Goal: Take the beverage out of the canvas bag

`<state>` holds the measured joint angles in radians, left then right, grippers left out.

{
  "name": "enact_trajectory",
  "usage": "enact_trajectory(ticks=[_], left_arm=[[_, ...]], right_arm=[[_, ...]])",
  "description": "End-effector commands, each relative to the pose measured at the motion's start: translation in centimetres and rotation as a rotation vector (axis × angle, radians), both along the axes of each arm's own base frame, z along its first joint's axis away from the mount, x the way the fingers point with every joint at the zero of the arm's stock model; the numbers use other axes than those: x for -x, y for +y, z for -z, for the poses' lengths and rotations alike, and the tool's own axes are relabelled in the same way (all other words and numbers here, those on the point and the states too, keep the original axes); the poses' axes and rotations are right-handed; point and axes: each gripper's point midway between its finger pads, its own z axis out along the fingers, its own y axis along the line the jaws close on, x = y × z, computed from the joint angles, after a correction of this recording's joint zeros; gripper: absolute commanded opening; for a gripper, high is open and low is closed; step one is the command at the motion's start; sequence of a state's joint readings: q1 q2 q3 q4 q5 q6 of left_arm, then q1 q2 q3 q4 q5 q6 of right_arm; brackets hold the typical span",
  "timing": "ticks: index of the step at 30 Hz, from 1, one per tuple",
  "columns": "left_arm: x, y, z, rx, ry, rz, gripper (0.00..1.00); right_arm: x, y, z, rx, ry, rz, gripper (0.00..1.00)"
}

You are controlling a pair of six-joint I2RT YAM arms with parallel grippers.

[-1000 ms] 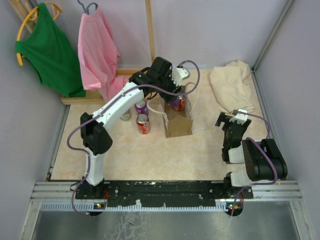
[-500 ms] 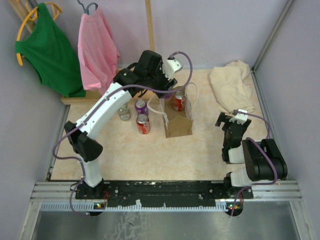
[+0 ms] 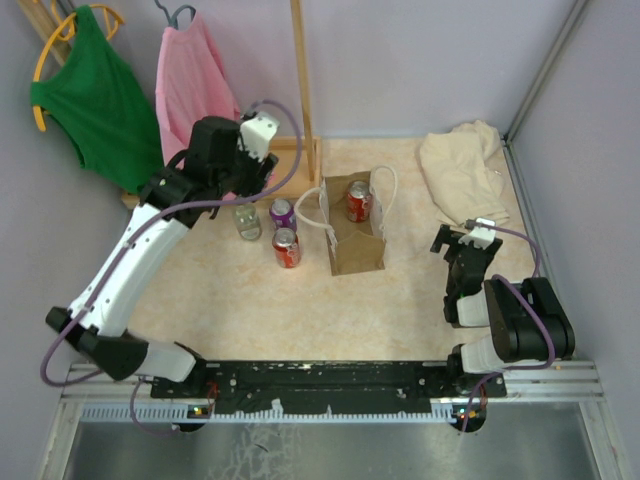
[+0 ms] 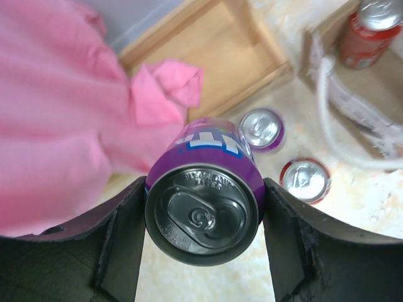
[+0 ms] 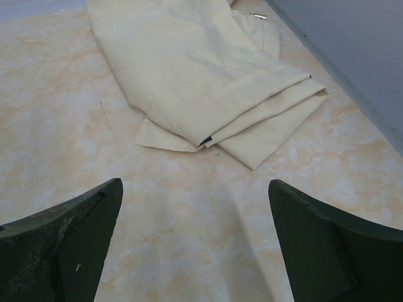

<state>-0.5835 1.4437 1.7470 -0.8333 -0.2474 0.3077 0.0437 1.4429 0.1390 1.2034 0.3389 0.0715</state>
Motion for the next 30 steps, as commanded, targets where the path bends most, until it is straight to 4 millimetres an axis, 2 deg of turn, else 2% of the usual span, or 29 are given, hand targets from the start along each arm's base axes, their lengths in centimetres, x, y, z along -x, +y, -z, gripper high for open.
enact_trajectory(ticks=[1,7,14,30], left_arm=[[1.3,3.7,-0.8,0.127,-0.069,-0.136,0.0],[3.6,4.6,5.9,0.185,0.021,-0.204,0.0],[4.4,5.0,11.6,0.232,0.067,-0.269,0.0],[2.6,5.0,18.9,0.195,0.198,-0.326,0.0]], right_arm=[[-0.9,0.0,-1.9,-0.004,-0.067,0.008,0.99],[-0.9,0.0,-1.9,-0.004,-0.067,0.007,0.99],[-0.9,0.0,-1.9,-0.004,-0.068,0.007,0.99],[-0.9,0.1,-1.9,-0.003,-0.066,0.005,0.99]])
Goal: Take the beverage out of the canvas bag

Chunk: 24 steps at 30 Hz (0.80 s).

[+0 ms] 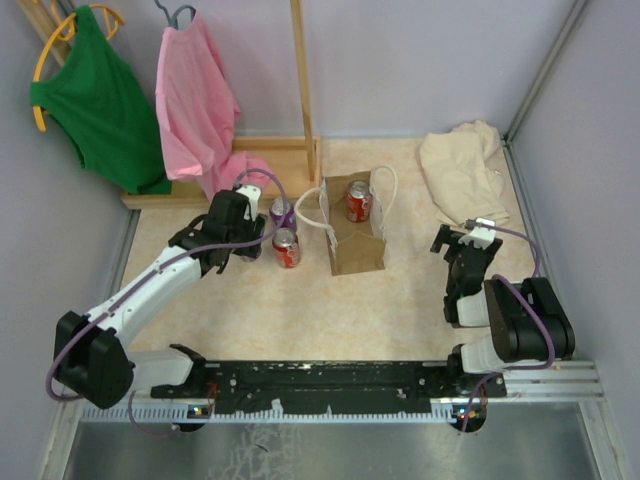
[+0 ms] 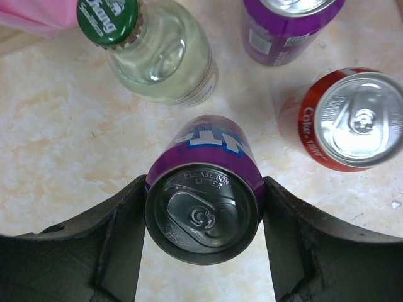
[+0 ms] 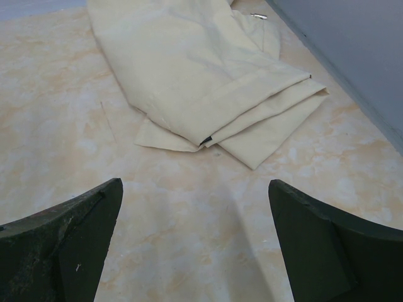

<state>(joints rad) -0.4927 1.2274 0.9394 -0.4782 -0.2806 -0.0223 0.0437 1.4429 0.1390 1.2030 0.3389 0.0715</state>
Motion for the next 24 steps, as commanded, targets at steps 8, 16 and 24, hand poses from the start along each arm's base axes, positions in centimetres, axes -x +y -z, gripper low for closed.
enact_trajectory(ticks=[8,16,24], left_arm=[[-2.0,0.0,0.6,0.045,0.014,-0.037,0.0],[-2.0,0.4,2.5,0.063,0.099,-0.041,0.09],[-2.3,0.5,3.0,0.067,0.117,-0.05,0.33]], right_arm=[[-0.9,0.0,-1.9,-0.004,-0.068,0.006,0.99],[-0.9,0.0,-1.9,-0.004,-0.066,0.007,0.99],[-0.9,0.0,-1.9,-0.004,-0.067,0.007,0.99]])
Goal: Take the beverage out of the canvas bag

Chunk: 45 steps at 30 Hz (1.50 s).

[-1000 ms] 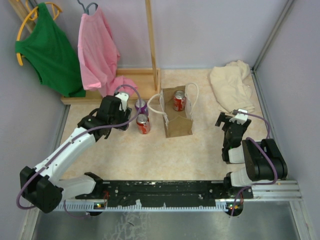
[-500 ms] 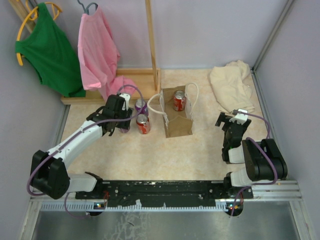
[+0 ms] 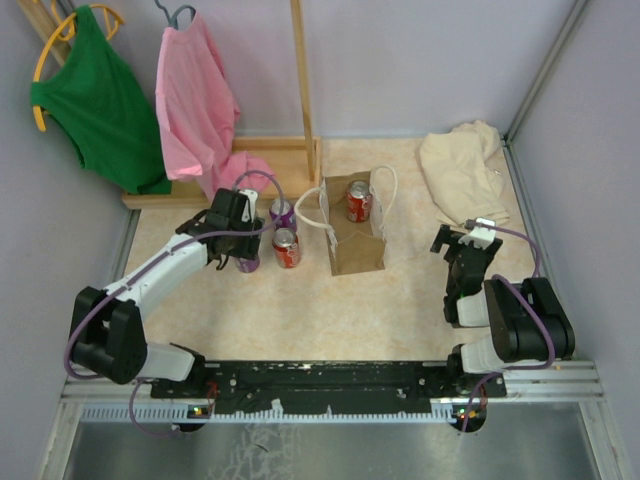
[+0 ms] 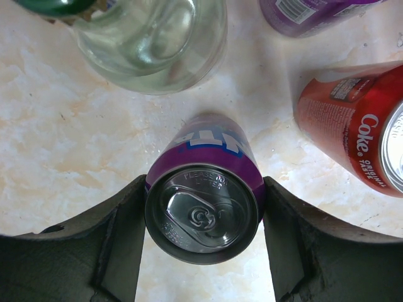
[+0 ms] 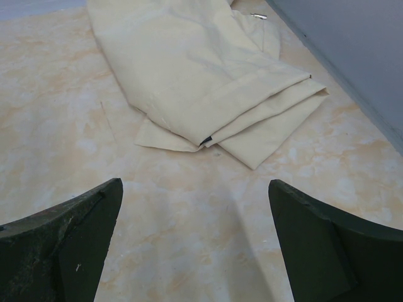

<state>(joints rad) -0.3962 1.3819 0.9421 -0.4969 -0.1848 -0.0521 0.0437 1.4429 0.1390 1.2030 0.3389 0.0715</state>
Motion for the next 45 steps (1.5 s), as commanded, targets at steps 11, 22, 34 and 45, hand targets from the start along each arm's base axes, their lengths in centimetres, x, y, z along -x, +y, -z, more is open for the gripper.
enact_trajectory(ticks=[11,22,34,45], left_arm=[[-2.4,-0.8,-2.4,0.051,-0.06,-0.029,0.78],[-3.1,-1.1,-10.5,0.112,-0.231,-0.001,1.0],[-2.4,-9.5,-25.8,0.37,-0.639,0.472,0.95],[-3.7,-23.5,-22.3,0.33,-0.503,0.858,0.84]], right_arm=[[-0.9,0.1,-1.9,-0.004,-0.067,0.005,0.99],[-0.9,0.0,-1.9,-0.003,-0.066,0.006,0.99],[-0.9,0.0,-1.9,-0.003,-0.067,0.007,0.99],[-0.9,0.0,-1.9,-0.004,-0.067,0.006,0.99]])
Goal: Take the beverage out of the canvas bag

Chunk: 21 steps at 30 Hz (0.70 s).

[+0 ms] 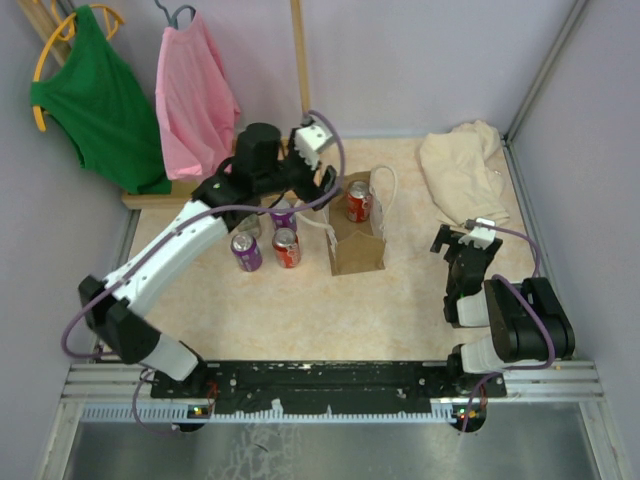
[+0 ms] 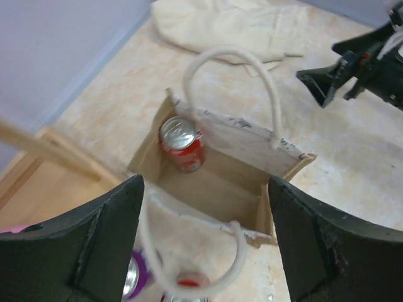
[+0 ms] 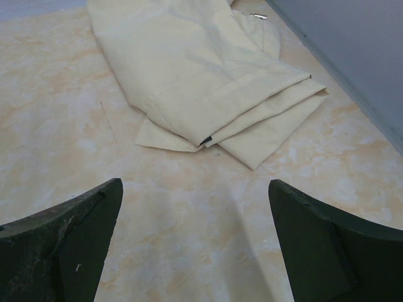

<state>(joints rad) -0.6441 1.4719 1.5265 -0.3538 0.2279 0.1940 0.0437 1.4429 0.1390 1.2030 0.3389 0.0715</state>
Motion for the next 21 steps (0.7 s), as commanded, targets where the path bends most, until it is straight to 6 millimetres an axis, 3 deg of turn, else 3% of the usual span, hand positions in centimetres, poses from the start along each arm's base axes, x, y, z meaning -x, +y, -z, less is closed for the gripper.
enact_trajectory(ticks=[1,3,7,13,18,21], left_arm=[[-1.0,-4.0,1.8,-0.062,-0.009,0.136,0.81],[-2.2,-5.4,4.2,-0.093,0.028,0.163,0.61],[-4.1,-7.5,7.5,-0.132,0.115,0.184,0.42],[-6.0,-9.1,10.9,-0.151,0.186,0.168,0.44],[-7.0,-9.9,13.1,-0.172,0.242,0.158,0.19],[-7.3,-10.2,14.2,-0.183,0.25,0.168,0.28]], right_arm=[[-0.9,0.1,-1.9,-0.004,-0.067,0.006,0.99],[-0.9,0.0,-1.9,-0.003,-0.067,0.006,0.99],[-0.9,0.0,-1.9,-0.003,-0.067,0.007,0.99],[-0.9,0.1,-1.9,-0.004,-0.067,0.006,0.99],[-0.9,0.0,-1.9,-0.003,-0.067,0.007,0.99],[-0.9,0.0,-1.9,-0.004,-0.068,0.006,0.99]])
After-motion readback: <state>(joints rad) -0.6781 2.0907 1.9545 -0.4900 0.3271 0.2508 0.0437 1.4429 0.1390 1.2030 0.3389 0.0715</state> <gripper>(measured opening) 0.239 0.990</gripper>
